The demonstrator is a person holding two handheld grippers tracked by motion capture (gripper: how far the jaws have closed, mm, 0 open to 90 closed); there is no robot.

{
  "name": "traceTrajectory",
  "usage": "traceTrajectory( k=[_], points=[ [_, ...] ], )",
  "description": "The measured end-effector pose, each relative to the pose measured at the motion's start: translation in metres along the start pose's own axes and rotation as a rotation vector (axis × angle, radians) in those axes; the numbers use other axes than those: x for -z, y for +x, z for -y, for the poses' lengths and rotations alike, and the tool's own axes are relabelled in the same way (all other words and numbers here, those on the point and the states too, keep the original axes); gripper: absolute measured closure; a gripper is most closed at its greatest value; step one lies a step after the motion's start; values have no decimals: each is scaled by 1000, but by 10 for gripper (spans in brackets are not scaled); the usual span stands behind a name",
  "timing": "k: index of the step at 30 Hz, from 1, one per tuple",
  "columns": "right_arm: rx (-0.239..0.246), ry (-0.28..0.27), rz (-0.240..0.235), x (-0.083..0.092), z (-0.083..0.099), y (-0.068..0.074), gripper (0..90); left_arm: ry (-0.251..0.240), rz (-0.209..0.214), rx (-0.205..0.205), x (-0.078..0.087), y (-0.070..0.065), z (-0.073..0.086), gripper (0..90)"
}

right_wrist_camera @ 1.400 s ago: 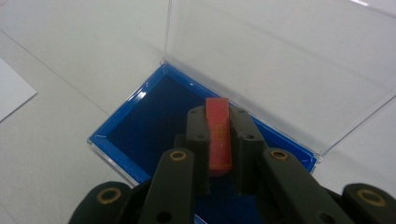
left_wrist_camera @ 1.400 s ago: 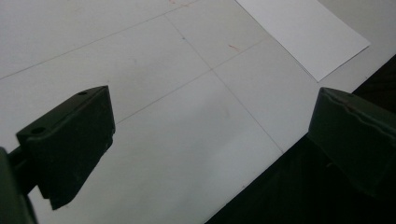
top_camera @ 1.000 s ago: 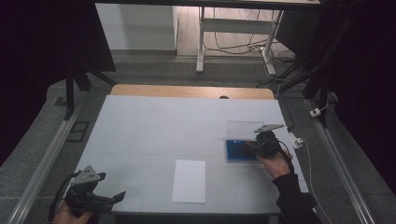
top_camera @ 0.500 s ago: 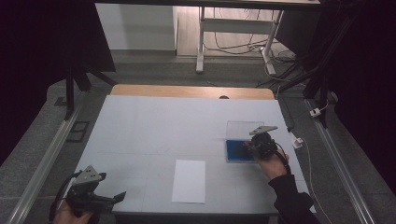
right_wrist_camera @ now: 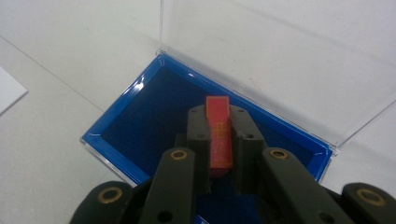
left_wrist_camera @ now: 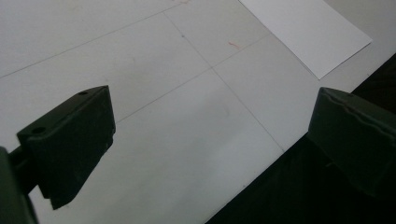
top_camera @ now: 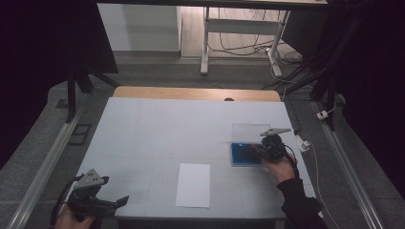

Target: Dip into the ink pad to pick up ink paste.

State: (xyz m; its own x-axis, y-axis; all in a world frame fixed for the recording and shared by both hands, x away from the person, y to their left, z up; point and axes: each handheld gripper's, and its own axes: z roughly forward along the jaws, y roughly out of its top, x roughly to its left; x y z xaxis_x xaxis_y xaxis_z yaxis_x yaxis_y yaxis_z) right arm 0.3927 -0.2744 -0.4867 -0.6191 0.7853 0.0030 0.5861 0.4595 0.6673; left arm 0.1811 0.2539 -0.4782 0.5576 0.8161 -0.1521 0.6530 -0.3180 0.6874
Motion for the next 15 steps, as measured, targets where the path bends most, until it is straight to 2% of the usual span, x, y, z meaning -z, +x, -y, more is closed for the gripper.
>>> traceTrajectory(
  k=[2,3,4,6,15],
  points=[
    [8,2,9,0,0,1,806,0,0,0,0,0,0,9],
    [31,5,25,0,-1,5,806,0,1,0,0,0,0,10],
    [74,11,55,-1,-2,11,806,-1,1,1,0,0,0,10],
    [81,11,64,0,-1,12,805,0,1,1,0,0,0,10],
    [33,-4,33,2,0,6,801,-7,11,11,1,2,0,10]
  ],
)
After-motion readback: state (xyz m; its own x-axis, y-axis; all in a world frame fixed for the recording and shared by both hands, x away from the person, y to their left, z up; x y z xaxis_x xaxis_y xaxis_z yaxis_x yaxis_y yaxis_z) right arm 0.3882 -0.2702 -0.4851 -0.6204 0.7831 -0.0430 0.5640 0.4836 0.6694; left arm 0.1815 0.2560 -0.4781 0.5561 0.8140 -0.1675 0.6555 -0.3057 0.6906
